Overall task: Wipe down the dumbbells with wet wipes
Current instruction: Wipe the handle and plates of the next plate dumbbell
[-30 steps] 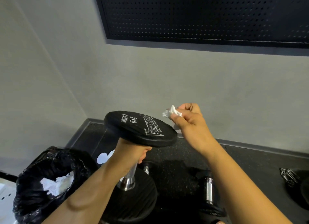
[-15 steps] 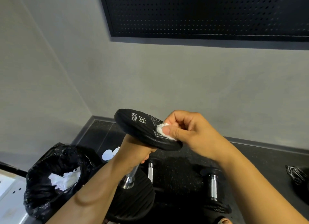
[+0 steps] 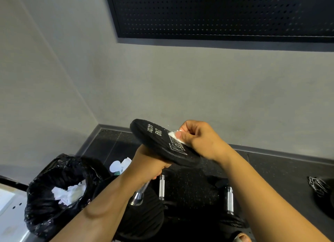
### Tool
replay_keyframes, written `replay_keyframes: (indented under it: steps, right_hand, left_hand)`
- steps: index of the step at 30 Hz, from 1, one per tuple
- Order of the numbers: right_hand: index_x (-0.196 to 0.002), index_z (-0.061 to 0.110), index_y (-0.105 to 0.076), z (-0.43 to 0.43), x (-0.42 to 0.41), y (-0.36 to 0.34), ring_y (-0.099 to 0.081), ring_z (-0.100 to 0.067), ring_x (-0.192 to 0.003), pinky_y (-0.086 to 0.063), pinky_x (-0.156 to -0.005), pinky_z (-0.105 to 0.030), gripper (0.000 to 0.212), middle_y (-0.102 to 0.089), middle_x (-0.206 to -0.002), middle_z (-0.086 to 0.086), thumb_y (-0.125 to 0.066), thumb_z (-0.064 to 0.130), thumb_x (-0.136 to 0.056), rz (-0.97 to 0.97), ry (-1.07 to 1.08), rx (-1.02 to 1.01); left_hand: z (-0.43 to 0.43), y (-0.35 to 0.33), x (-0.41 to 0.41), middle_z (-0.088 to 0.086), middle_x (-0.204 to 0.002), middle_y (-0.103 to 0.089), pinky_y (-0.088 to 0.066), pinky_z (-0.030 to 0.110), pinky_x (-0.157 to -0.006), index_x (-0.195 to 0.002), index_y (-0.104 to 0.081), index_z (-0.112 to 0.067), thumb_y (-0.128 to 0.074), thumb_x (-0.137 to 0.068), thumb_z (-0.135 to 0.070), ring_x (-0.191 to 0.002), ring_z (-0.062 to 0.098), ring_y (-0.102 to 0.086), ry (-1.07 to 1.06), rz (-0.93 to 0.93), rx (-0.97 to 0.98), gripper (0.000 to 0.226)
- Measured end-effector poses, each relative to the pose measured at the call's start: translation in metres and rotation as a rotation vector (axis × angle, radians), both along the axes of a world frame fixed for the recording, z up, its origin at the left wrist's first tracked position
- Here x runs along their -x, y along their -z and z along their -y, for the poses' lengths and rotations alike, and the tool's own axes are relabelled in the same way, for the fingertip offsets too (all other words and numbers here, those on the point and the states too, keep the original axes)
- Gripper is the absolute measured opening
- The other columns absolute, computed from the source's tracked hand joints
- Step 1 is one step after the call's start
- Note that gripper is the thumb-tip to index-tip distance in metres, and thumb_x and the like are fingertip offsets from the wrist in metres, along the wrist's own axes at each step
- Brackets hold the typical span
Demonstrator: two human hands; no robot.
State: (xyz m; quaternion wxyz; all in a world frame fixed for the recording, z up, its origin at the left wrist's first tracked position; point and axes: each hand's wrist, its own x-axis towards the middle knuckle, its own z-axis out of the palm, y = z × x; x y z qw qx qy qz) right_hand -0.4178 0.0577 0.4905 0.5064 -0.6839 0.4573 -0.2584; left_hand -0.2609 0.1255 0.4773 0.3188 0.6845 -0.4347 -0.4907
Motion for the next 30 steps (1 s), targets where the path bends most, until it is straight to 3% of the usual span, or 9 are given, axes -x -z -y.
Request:
replay_keyframes:
  steps: [5,10,13,15,19,23,26,30]
  right_hand:
    - [-0.072,0.015,-0.056,-0.034,0.001,-0.024,-0.041,-0.009,-0.051,-0.036,-0.05,-0.02,0.022,-0.049,-0.059,0.002,-0.057,0.016,-0.094,0.186,-0.135,-0.013]
    - [-0.075,0.011,-0.056,-0.055,-0.013,-0.042,-0.048,0.001,-0.046,-0.038,-0.048,-0.009,0.018,-0.051,-0.053,0.011,-0.056,0.01,-0.093,0.328,-0.229,0.0]
    - [-0.08,0.011,-0.058,-0.048,-0.028,-0.044,-0.054,-0.001,-0.052,-0.043,-0.052,-0.013,0.014,-0.057,-0.059,0.01,-0.057,0.014,-0.094,0.27,-0.207,0.06]
    - [-0.082,0.011,-0.057,-0.038,-0.041,-0.043,-0.051,-0.008,-0.058,-0.044,-0.057,-0.019,0.014,-0.055,-0.066,0.001,-0.056,0.017,-0.094,0.231,-0.16,0.117]
    - [-0.075,0.021,-0.051,-0.009,-0.063,-0.029,-0.04,-0.008,-0.055,-0.037,-0.059,-0.024,0.021,-0.048,-0.061,0.006,-0.057,0.023,-0.094,0.137,-0.042,0.217]
    - [-0.07,0.022,-0.044,0.018,-0.062,0.0,-0.042,-0.01,-0.057,-0.038,-0.064,-0.029,0.028,-0.047,-0.06,0.007,-0.056,0.029,-0.094,-0.031,0.041,0.193]
    - [-0.069,0.021,-0.044,0.023,-0.049,0.023,-0.042,-0.012,-0.058,-0.038,-0.064,-0.028,0.029,-0.048,-0.061,0.005,-0.056,0.03,-0.094,-0.097,0.076,0.125]
    - [-0.072,0.02,-0.047,0.009,-0.025,0.044,-0.044,-0.011,-0.058,-0.039,-0.062,-0.029,0.026,-0.051,-0.062,0.004,-0.055,0.027,-0.095,-0.147,0.105,0.064]
  left_hand:
    - [0.001,-0.003,-0.003,0.003,-0.052,-0.047,-0.032,0.023,-0.041,-0.07,-0.051,-0.004,-0.058,-0.087,-0.008,-0.038,0.013,-0.037,0.126,0.073,0.002,0.019]
    - [-0.009,-0.022,0.005,-0.007,-0.034,-0.043,-0.029,0.01,-0.034,-0.054,-0.046,-0.014,-0.05,-0.096,-0.019,-0.031,0.0,-0.039,0.161,0.067,0.132,0.042]
    - [-0.013,-0.027,0.005,-0.007,-0.037,-0.042,-0.027,0.007,-0.033,-0.057,-0.044,-0.013,-0.051,-0.095,-0.009,-0.027,-0.002,-0.039,0.2,0.085,0.102,0.04]
    - [-0.014,-0.024,0.004,-0.009,-0.041,-0.042,-0.027,0.005,-0.035,-0.056,-0.043,-0.017,-0.054,-0.092,-0.006,-0.03,-0.004,-0.041,0.236,0.23,0.058,0.039]
    - [-0.014,-0.023,0.004,-0.01,-0.06,-0.047,-0.031,-0.005,-0.049,-0.063,-0.044,-0.026,-0.053,-0.092,-0.014,-0.052,-0.005,-0.048,0.282,0.403,0.078,0.032]
    - [-0.018,-0.026,0.006,-0.015,-0.069,-0.04,-0.029,-0.001,-0.053,-0.067,-0.036,-0.03,-0.052,-0.095,-0.016,-0.059,-0.009,-0.037,0.238,0.389,0.062,0.035]
    - [-0.02,-0.021,0.004,-0.018,-0.072,-0.044,-0.036,-0.002,-0.052,-0.071,-0.034,-0.033,-0.066,-0.083,0.0,-0.056,-0.008,-0.048,0.179,0.292,0.1,0.047]
    - [-0.014,-0.013,-0.004,-0.01,-0.064,-0.049,-0.037,0.0,-0.051,-0.068,-0.044,-0.025,-0.059,-0.091,-0.018,-0.057,-0.002,-0.047,0.214,0.387,0.114,0.029]
